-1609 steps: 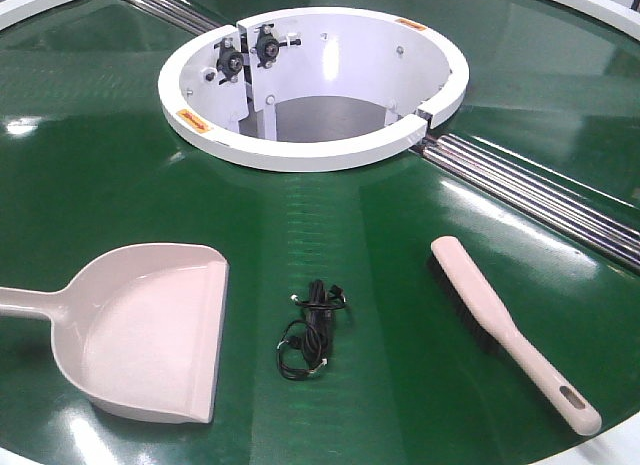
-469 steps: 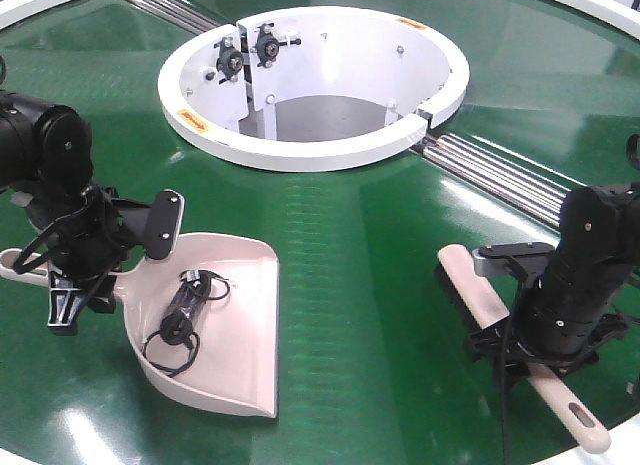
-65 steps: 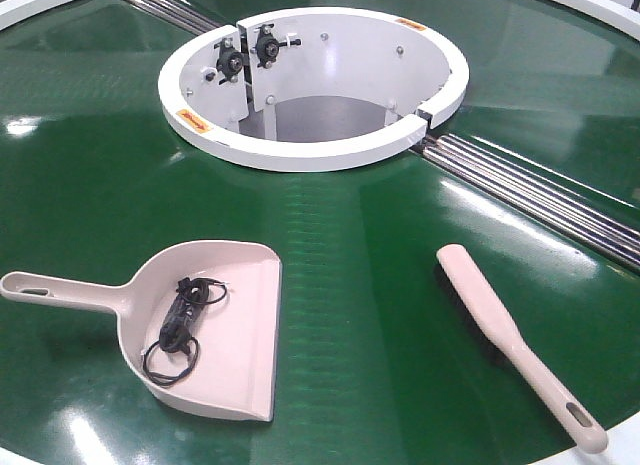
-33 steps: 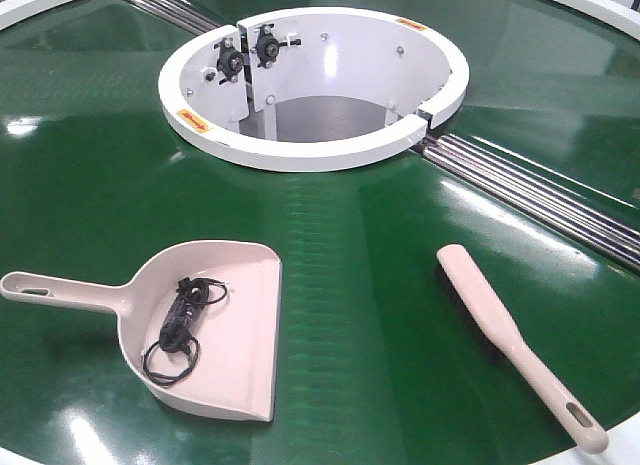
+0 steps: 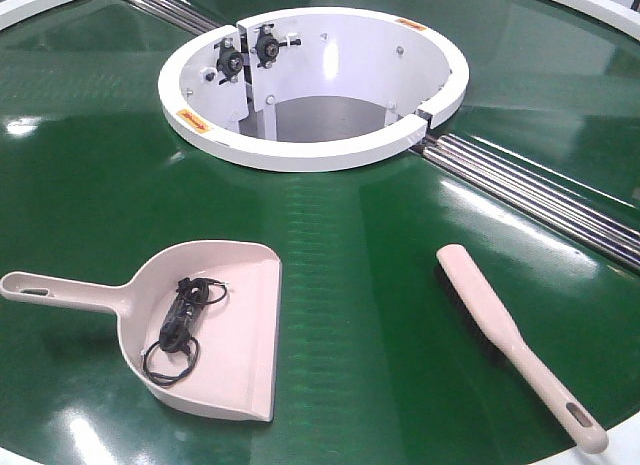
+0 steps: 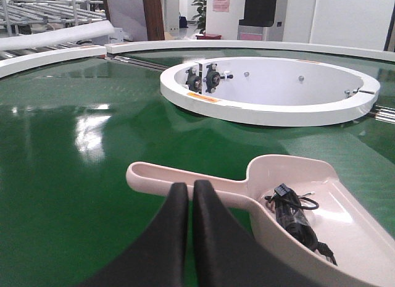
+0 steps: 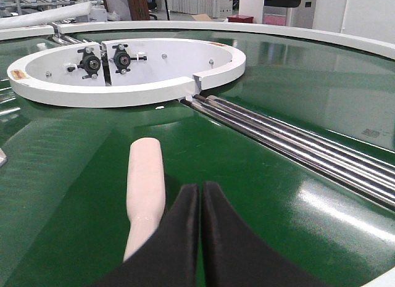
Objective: Clean and inspect green conveyor with broom and dustpan
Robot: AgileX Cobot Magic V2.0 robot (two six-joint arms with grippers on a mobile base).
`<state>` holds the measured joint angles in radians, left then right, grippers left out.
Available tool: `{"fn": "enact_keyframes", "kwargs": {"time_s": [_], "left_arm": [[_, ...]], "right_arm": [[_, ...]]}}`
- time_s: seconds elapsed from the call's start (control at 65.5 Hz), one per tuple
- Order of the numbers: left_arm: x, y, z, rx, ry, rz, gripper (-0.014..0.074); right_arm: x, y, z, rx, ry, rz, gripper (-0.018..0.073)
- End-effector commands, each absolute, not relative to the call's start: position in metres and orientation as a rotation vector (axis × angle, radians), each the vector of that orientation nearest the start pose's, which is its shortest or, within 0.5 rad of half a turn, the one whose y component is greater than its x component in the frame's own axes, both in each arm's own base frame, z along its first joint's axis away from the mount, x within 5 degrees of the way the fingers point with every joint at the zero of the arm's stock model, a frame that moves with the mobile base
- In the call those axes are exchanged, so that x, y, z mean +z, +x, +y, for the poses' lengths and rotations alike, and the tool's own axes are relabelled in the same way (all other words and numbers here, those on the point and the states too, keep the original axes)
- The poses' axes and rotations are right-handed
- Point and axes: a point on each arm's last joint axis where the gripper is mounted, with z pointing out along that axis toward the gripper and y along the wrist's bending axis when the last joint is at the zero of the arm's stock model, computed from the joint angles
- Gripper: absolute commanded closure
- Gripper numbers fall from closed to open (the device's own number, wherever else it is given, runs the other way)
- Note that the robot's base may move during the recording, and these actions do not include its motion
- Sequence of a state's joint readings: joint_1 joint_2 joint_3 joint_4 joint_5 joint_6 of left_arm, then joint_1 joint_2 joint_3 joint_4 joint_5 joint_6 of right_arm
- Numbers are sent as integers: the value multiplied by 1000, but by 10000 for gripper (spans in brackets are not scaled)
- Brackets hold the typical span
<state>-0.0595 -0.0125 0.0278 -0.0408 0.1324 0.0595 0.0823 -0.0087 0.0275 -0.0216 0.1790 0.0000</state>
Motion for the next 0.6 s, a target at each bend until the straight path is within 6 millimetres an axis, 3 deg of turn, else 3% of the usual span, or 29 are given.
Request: {"fn": "enact_keyframes", "kwargs": {"time_s": [0.0,0.581], "left_arm": [[196,56,-4,-43,56,1557,603],[196,56,-4,-43,56,1557,603]], "right_arm": [[195,56,4,26,-100,1592,568],[194,56,4,26,-100,1594,568]]}}
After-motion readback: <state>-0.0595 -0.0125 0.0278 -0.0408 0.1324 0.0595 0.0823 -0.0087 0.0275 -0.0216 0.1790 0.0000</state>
